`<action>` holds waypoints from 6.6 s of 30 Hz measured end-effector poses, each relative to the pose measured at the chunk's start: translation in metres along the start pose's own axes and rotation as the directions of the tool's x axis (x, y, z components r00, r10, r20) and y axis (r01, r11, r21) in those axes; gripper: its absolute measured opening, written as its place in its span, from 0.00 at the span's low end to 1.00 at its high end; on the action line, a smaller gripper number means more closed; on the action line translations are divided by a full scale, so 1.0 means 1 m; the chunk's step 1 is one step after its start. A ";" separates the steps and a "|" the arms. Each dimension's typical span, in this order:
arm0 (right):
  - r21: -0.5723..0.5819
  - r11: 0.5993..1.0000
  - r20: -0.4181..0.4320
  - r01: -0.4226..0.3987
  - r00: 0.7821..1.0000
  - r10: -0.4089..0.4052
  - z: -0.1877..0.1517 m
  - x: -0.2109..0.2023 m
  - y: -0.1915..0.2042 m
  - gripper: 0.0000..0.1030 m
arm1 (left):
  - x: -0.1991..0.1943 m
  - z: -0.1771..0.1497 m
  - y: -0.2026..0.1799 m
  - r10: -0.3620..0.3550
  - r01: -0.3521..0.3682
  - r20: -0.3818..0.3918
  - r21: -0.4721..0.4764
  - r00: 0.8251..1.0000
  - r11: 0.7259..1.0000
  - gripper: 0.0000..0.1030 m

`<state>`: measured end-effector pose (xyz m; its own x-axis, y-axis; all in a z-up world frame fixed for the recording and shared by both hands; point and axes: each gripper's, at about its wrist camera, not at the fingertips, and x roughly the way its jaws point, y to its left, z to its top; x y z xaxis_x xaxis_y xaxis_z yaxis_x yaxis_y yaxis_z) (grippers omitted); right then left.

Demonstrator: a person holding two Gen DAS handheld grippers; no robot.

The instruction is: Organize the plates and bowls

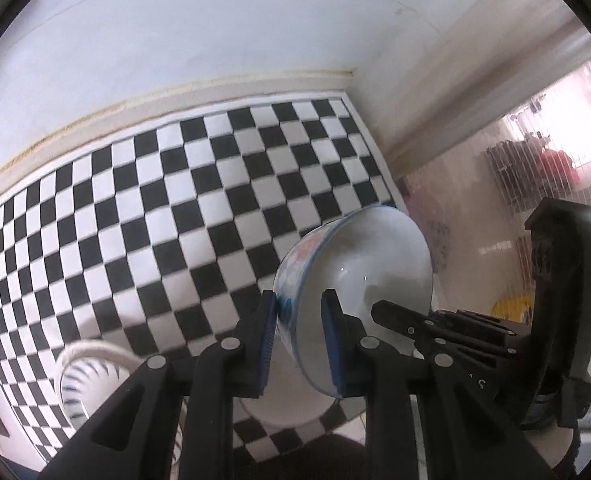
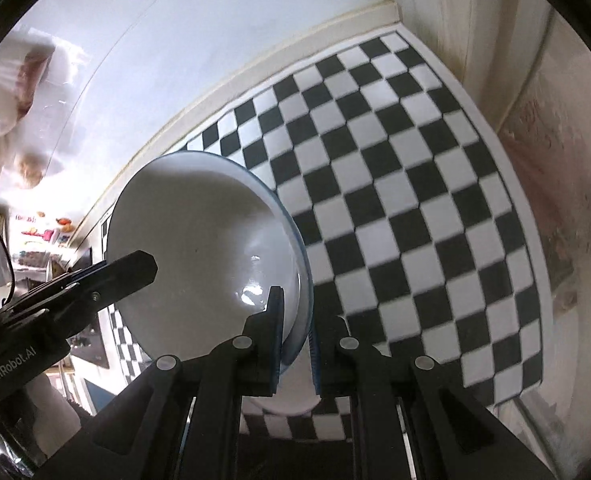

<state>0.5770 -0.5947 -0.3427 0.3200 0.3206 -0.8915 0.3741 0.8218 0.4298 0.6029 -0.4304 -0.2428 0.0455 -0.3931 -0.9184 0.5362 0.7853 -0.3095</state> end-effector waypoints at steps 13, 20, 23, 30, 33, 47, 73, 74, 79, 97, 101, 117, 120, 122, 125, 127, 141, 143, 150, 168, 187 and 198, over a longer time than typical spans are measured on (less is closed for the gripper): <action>0.010 0.999 -0.111 0.031 0.993 -0.030 -0.066 0.049 -0.008 0.12 | 0.037 -0.061 0.025 0.010 -0.015 -0.120 -0.044 0.993 0.999 0.20; -0.001 0.999 -0.136 0.051 0.989 -0.051 -0.076 0.063 -0.011 0.12 | 0.055 -0.071 0.033 0.018 -0.027 -0.161 -0.056 0.987 0.998 0.20; -0.005 0.998 -0.142 0.059 0.988 -0.059 -0.068 0.072 -0.017 0.12 | 0.061 -0.073 0.033 0.023 -0.033 -0.173 -0.058 0.985 0.998 0.20; -0.010 0.998 -0.158 0.069 0.985 -0.070 -0.070 0.085 -0.016 0.12 | 0.071 -0.075 0.034 0.034 -0.048 -0.197 -0.065 0.980 0.997 0.20; -0.011 0.998 -0.162 0.069 0.984 -0.070 -0.069 0.085 -0.010 0.12 | 0.074 -0.076 0.035 0.032 -0.049 -0.207 -0.075 0.978 0.996 0.20; -0.026 0.995 -0.175 0.100 0.979 -0.103 -0.066 0.091 -0.001 0.12 | 0.077 -0.078 0.037 0.039 -0.060 -0.221 -0.090 0.975 0.994 0.20; -0.037 0.987 -0.158 0.159 0.974 -0.163 -0.063 0.084 0.003 0.19 | 0.072 -0.084 0.040 0.064 -0.089 -0.218 -0.108 0.974 0.990 0.21; -0.043 0.985 -0.154 0.168 0.973 -0.172 -0.063 0.083 0.003 0.19 | 0.072 -0.083 0.040 0.052 -0.078 -0.218 -0.112 0.974 0.991 0.21; -0.043 0.984 -0.156 0.173 0.972 -0.177 -0.064 0.082 0.002 0.19 | 0.067 -0.081 0.042 0.077 -0.100 -0.199 -0.110 0.977 0.989 0.21; -0.056 0.958 0.053 0.283 0.958 -0.280 -0.074 -0.026 0.023 0.97 | -0.012 -0.077 0.019 0.175 -0.176 -0.047 -0.011 0.983 0.984 0.81; -0.063 0.956 0.116 0.286 0.954 -0.278 -0.084 -0.068 0.038 0.97 | -0.047 -0.081 0.002 0.174 -0.174 -0.017 0.004 0.985 0.985 0.81; -0.112 0.955 0.229 0.275 0.942 -0.245 -0.122 -0.155 0.080 0.97 | -0.122 -0.110 -0.031 0.214 -0.218 0.074 0.046 0.974 0.975 0.81; -0.109 0.955 0.238 0.275 0.940 -0.243 -0.121 -0.158 0.080 0.97 | -0.126 -0.113 -0.031 0.223 -0.227 0.085 0.037 0.971 0.973 0.81; -0.104 0.955 0.240 0.276 0.939 -0.245 -0.121 -0.159 0.078 0.97 | -0.127 -0.113 -0.030 0.220 -0.224 0.089 0.028 0.971 0.974 0.81; -0.091 0.956 0.226 0.278 0.941 -0.252 -0.117 -0.152 0.072 0.97 | -0.124 -0.112 -0.027 0.209 -0.211 0.087 0.014 0.974 0.977 0.81; -0.078 0.955 0.214 0.285 0.941 -0.263 -0.116 -0.147 0.067 0.97 | -0.122 -0.111 -0.028 0.208 -0.211 0.112 0.018 0.972 0.977 0.72; -0.001 0.972 0.077 0.236 0.969 -0.235 -0.084 -0.051 0.012 0.71 | -0.013 -0.065 0.000 0.202 -0.203 -0.041 -0.006 0.978 0.979 0.50; 0.015 0.975 0.053 0.222 0.973 -0.223 -0.080 -0.034 0.004 0.71 | 0.009 -0.060 0.009 0.195 -0.198 -0.088 -0.023 0.977 0.980 0.50; 0.043 0.979 -0.036 0.198 0.980 -0.196 -0.070 0.019 -0.021 0.71 | 0.068 -0.051 0.032 0.110 -0.131 -0.225 -0.077 0.968 0.988 0.48; 0.122 0.987 -0.200 0.101 0.977 -0.075 -0.063 0.112 -0.055 0.71 | 0.137 -0.048 0.050 -0.023 -0.040 -0.368 -0.162 0.929 0.986 0.48; 0.191 0.969 -0.259 -0.155 0.945 0.202 -0.063 0.182 -0.050 0.63 | 0.168 -0.048 0.058 -0.238 0.179 -0.354 -0.191 0.905 0.965 0.53; 0.169 0.969 -0.246 -0.182 0.944 0.221 -0.052 0.179 -0.024 0.60 | 0.152 -0.045 0.057 -0.191 0.151 -0.315 -0.149 0.929 0.977 0.53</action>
<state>0.5803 -0.5327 -0.5203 0.1702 0.5998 -0.7818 0.4511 0.6579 0.6030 0.6020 -0.4237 -0.4113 -0.3262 -0.3647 -0.8721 0.4051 0.7796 -0.4776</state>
